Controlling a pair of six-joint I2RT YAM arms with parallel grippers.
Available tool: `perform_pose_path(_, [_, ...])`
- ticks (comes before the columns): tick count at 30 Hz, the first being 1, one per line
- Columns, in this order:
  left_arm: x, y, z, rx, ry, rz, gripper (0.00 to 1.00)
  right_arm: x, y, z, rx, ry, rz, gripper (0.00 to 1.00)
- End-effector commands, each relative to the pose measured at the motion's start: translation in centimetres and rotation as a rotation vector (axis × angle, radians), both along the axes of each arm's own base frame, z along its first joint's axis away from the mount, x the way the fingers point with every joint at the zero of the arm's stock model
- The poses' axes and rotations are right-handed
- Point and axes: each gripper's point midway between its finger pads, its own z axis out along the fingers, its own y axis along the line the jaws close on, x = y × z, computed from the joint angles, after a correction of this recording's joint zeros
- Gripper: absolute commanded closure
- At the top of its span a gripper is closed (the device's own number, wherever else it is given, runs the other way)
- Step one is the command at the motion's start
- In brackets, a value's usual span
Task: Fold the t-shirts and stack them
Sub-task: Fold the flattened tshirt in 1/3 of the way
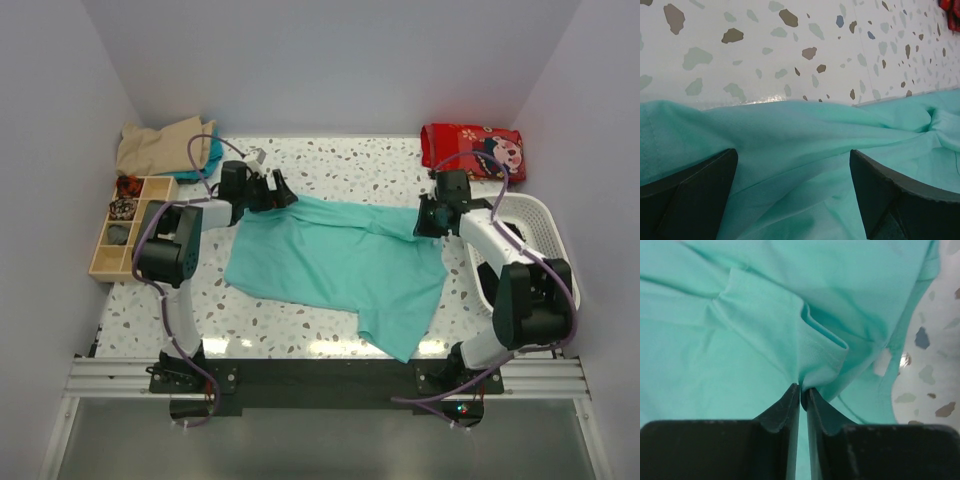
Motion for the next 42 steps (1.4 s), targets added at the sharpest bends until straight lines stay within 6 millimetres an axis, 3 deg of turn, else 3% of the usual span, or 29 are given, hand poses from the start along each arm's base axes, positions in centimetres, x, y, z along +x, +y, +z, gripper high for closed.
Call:
perform_pose_path(1, [-0.2, 0.5, -1.9, 0.007, 0.055, 0.006, 0.00, -5.9, 1.8, -2.1, 0.033, 0.196, 0.149, 0.87])
perform_pose_path(3, [-0.3, 0.4, -2.2, 0.002, 0.062, 0.001, 0.00, -8.1, 1.2, -3.0, 0.007, 0.266, 0.122, 0.79])
perform_pose_path(6, [-0.4, 0.2, -2.2, -0.004, 0.065, -0.006, 0.00, -7.9, 0.1, -2.3, -0.026, 0.212, 0.029, 0.74])
perform_pose_path(7, [-0.4, 0.2, -2.1, -0.007, 0.064, -0.009, 0.00, -7.3, 0.1, -0.8, -0.024, 0.147, 0.011, 0.66])
perform_pose_path(9, [-0.4, 0.1, -2.0, -0.009, 0.065, -0.012, 0.00, -5.6, -0.7, 0.9, -0.047, 0.047, -0.055, 0.62])
perform_pose_path(10, [-0.4, 0.1, -1.9, -0.008, 0.061, -0.013, 0.00, -5.0, -1.1, 1.9, -0.054, 0.004, -0.079, 0.52])
perform_pose_path(12, [-0.4, 0.1, -1.8, -0.011, 0.058, -0.015, 0.00, -3.1, -2.1, 3.5, -0.091, -0.074, -0.143, 0.48])
perform_pose_path(15, [-0.5, 0.0, -1.7, -0.014, 0.059, -0.018, 0.00, -0.6, -2.3, 4.3, -0.104, -0.124, -0.158, 0.46])
perform_pose_path(18, [-0.5, 0.0, -1.7, -0.017, 0.059, -0.020, 0.00, 1.2, -2.1, 3.4, -0.112, -0.110, -0.157, 0.47])
perform_pose_path(23, [-0.6, -0.1, -1.4, -0.022, 0.053, -0.023, 0.00, 2.4, -1.5, -0.1, -0.102, -0.041, -0.132, 0.52])
perform_pose_path(31, [-0.9, -0.2, -2.0, -0.025, 0.066, -0.029, 0.00, 4.2, 1.7, -1.2, 0.018, -0.042, -0.021, 0.53])
perform_pose_path(42, [-0.9, -0.2, -2.3, -0.024, 0.073, -0.032, 0.00, 4.4, 1.9, -3.0, 0.007, 0.019, 0.008, 0.52])
